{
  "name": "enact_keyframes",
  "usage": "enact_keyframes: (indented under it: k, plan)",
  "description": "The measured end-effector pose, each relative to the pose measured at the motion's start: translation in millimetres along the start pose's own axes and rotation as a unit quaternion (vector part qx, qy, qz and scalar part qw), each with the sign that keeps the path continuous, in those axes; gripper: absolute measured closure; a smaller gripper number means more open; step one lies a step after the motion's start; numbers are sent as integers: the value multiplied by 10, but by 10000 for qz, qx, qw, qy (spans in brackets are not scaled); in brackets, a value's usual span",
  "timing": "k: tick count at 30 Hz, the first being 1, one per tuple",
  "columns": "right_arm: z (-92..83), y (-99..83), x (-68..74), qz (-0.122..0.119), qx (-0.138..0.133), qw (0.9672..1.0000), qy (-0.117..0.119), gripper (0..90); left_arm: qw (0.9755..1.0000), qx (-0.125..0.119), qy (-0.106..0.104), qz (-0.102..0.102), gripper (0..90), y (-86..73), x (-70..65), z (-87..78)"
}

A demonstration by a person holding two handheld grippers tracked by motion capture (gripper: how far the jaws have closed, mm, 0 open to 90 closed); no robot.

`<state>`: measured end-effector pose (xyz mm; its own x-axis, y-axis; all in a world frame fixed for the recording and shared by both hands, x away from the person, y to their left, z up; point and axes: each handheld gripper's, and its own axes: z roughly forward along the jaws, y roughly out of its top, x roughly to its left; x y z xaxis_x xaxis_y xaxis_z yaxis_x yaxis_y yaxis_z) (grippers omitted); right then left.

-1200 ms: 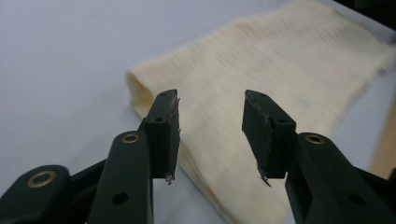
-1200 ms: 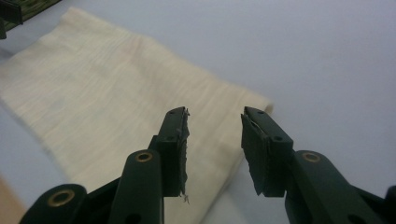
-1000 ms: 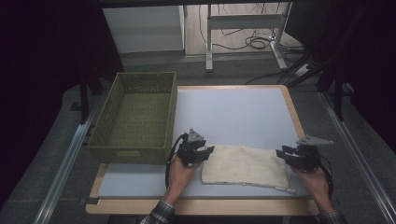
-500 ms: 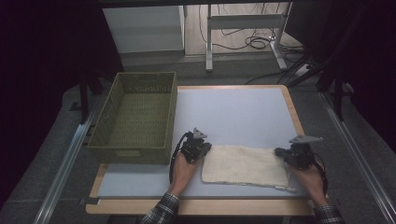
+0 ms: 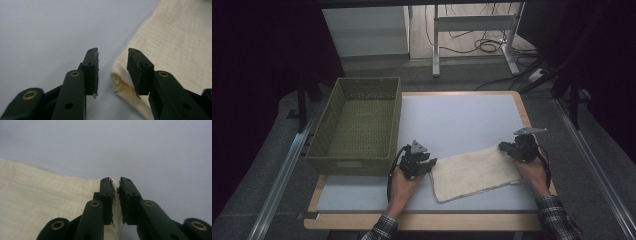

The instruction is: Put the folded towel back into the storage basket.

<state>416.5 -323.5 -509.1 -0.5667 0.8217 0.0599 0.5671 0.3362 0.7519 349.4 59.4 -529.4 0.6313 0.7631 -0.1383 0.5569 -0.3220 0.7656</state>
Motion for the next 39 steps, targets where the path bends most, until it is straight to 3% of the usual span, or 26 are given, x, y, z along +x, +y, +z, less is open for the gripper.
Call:
enact_keyframes:
  k: [5, 7, 9, 17, 24, 28, 39]
  plan:
    - [-163, -58, -12, 104, -50, 9999, -56, 693, 9995, 162, 214, 151, 529, -51, 24, 129]
    - [-240, -90, -7, 142, -101, 9998, 11, 665, 9997, 142, 180, 64, 509, -49, 40, 132]
    - [-313, -127, 20, 105, -91, 9999, 66, 626, 9995, 196, 162, 188, 495, -44, 47, 134]
    - [-462, -308, 211, -38, 13, 9997, 242, 509, 9992, 195, 205, 275, 486, -47, 39, 144]
    - [-450, -378, 561, -265, 145, 9982, 510, 453, 9996, 177, 143, 176, 485, -54, 55, 144]
    - [-402, -382, 828, -544, 210, 9954, 766, 445, 9997, 166, 121, 153, 484, -56, 61, 143]
    - [-246, -325, 1559, -1123, 311, 9816, 1513, 472, 9996, 170, 124, 165, 483, -57, 62, 142]
